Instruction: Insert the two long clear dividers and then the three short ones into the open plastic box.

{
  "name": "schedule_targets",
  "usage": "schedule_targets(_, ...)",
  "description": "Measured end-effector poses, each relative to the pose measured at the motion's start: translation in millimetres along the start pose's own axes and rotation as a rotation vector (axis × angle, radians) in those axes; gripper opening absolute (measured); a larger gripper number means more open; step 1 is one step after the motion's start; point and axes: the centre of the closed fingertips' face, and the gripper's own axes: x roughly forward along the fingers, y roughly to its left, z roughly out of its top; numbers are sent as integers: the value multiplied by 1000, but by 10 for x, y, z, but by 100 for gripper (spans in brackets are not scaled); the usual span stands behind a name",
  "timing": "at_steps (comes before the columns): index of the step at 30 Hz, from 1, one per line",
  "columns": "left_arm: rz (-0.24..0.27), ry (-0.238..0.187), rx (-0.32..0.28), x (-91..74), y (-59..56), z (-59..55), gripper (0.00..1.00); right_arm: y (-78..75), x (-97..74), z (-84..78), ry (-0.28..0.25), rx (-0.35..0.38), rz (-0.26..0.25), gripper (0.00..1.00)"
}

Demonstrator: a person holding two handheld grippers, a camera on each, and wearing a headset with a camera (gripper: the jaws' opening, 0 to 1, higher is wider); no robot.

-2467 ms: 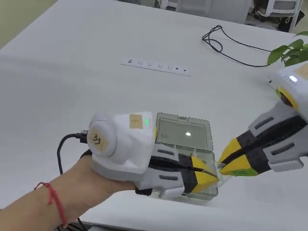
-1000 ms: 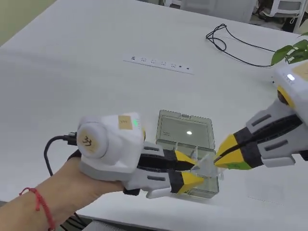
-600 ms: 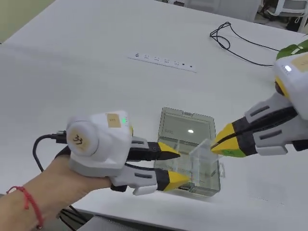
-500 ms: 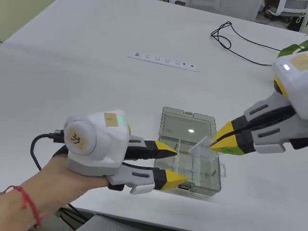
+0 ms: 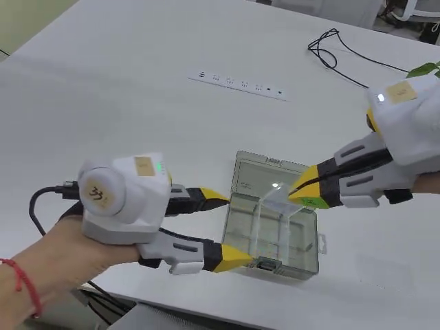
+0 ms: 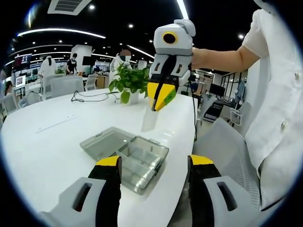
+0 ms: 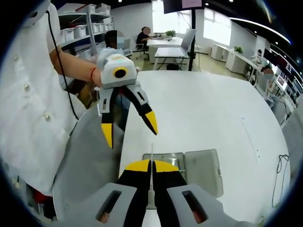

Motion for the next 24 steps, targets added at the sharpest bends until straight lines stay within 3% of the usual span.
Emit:
schedule_targets(13, 7, 13, -6, 14, 169, -143, 84, -249, 468, -230, -6, 49, -12, 3)
schedule_targets(24, -1, 10, -13, 9, 208, -199, 100, -286, 733, -393, 7, 58, -6, 3)
